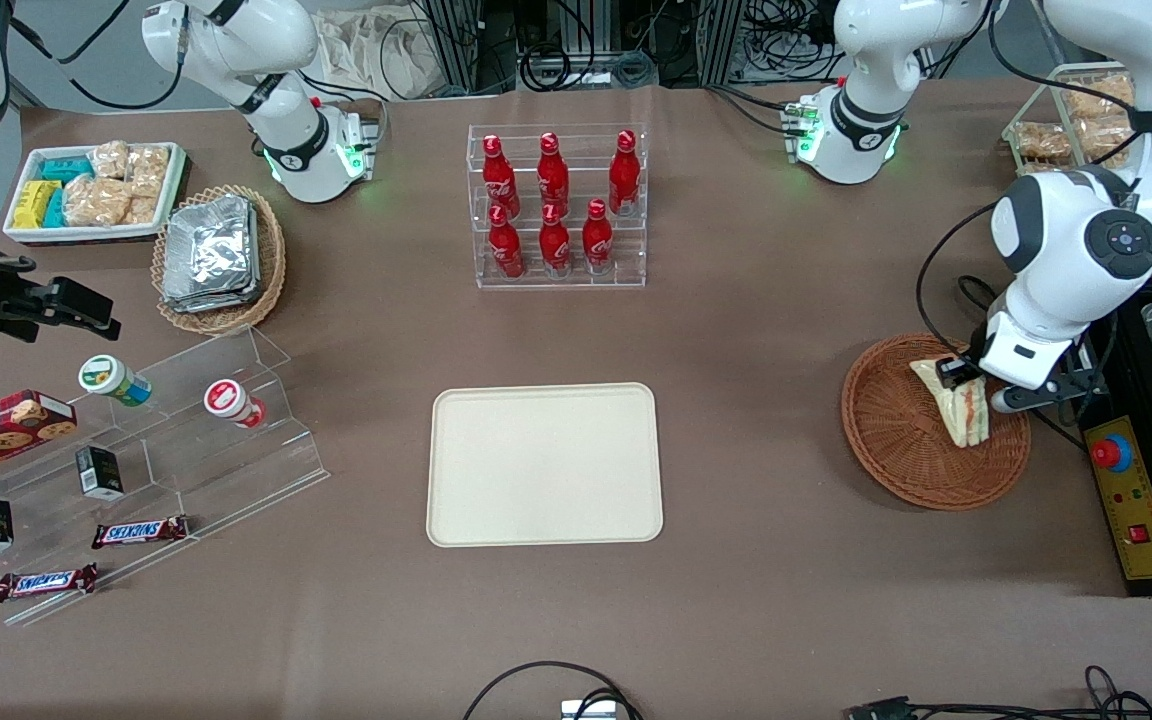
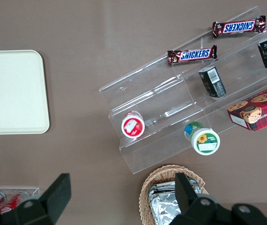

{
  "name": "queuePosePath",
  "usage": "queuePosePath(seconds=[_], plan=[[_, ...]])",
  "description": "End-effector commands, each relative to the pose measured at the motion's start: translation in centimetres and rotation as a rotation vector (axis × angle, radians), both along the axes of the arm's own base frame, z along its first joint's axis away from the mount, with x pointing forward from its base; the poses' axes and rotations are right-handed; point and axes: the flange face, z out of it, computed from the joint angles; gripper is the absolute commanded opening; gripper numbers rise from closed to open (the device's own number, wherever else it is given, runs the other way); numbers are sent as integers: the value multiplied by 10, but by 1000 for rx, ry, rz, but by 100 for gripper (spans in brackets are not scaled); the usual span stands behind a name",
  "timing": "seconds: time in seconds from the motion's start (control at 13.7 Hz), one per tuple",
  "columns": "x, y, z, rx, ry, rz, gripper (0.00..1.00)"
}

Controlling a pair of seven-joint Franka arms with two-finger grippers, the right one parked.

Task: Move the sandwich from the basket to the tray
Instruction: 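Lift the sandwich out of the basket with the left gripper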

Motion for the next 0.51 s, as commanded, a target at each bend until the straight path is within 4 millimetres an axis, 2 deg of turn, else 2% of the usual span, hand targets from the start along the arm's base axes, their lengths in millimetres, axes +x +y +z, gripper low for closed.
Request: queuePosePath(seconds=[0.0, 0.44], plan=[[18, -33, 36, 12, 5, -102, 12], [43, -105, 92, -5, -38, -217, 11]])
